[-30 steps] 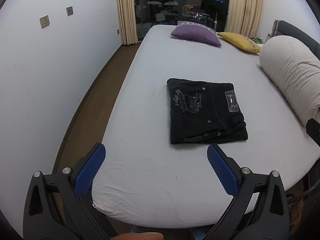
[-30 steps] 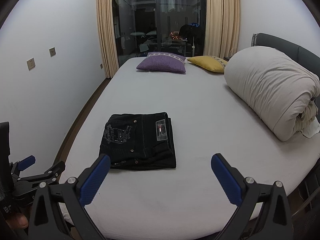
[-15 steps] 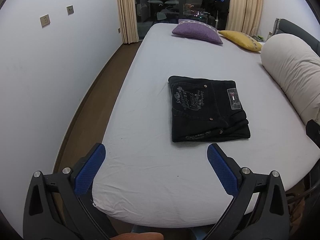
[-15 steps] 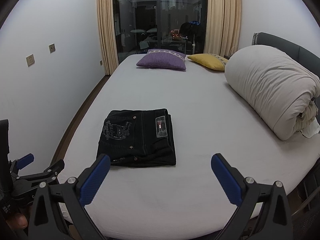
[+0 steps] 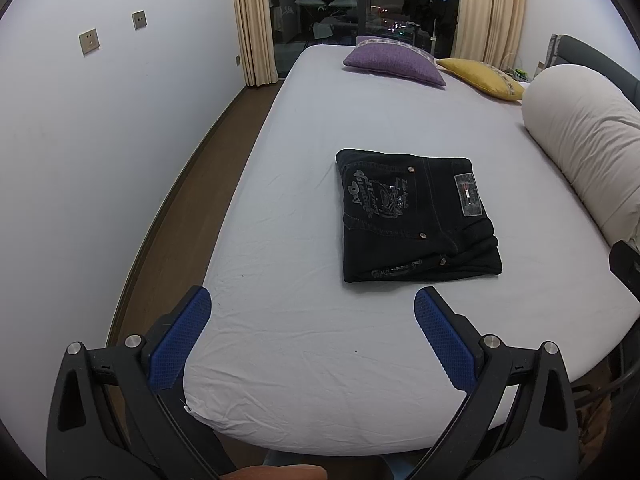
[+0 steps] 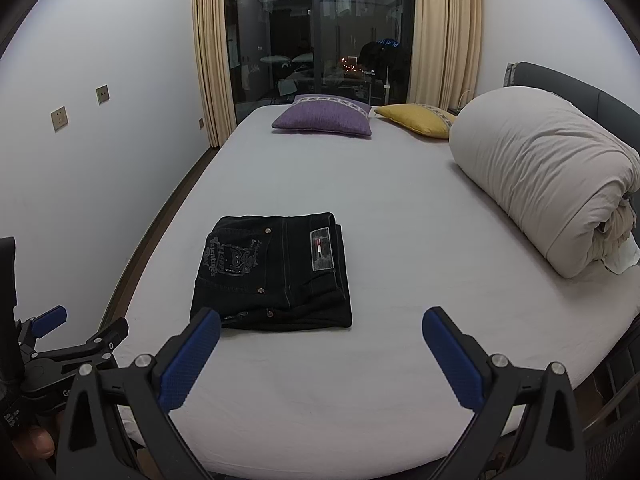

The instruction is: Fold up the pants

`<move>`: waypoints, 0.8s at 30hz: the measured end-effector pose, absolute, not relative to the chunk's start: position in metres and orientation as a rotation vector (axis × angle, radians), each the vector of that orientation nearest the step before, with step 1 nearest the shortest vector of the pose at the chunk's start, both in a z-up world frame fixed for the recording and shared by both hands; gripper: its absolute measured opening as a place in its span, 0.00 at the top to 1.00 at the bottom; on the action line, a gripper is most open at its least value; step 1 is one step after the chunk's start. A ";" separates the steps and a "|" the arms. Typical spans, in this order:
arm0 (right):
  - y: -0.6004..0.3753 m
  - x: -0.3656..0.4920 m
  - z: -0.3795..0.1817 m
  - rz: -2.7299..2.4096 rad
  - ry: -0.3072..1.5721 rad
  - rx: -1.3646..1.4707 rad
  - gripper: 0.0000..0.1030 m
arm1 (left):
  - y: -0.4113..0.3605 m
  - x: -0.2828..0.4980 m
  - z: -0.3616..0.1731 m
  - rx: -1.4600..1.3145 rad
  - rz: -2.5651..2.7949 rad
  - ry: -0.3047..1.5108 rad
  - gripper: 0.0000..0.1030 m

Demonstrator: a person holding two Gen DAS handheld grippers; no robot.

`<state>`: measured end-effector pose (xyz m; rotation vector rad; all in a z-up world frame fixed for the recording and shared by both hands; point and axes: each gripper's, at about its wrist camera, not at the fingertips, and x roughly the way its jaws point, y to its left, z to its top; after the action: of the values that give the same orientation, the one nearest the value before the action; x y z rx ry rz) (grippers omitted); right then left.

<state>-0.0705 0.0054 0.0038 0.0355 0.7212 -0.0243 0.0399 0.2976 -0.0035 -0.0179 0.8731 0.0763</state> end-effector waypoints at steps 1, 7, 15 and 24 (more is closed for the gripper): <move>0.005 -0.071 0.004 -0.024 0.722 0.035 0.00 | 0.298 0.040 -0.004 -0.018 0.076 0.873 0.00; 0.004 -0.071 0.003 -0.023 0.723 0.035 0.00 | 0.298 0.040 -0.003 -0.017 0.076 0.873 0.00; 0.003 -0.072 0.003 -0.023 0.723 0.034 0.00 | 0.299 0.039 -0.005 -0.018 0.075 0.874 0.00; 0.002 -0.072 0.003 -0.022 0.725 0.033 0.00 | 0.301 0.039 -0.006 -0.016 0.073 0.876 0.00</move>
<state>-0.0722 0.0015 0.0032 0.0334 0.7250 -0.0221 0.0391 0.3006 -0.0058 -0.0155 0.8758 0.0734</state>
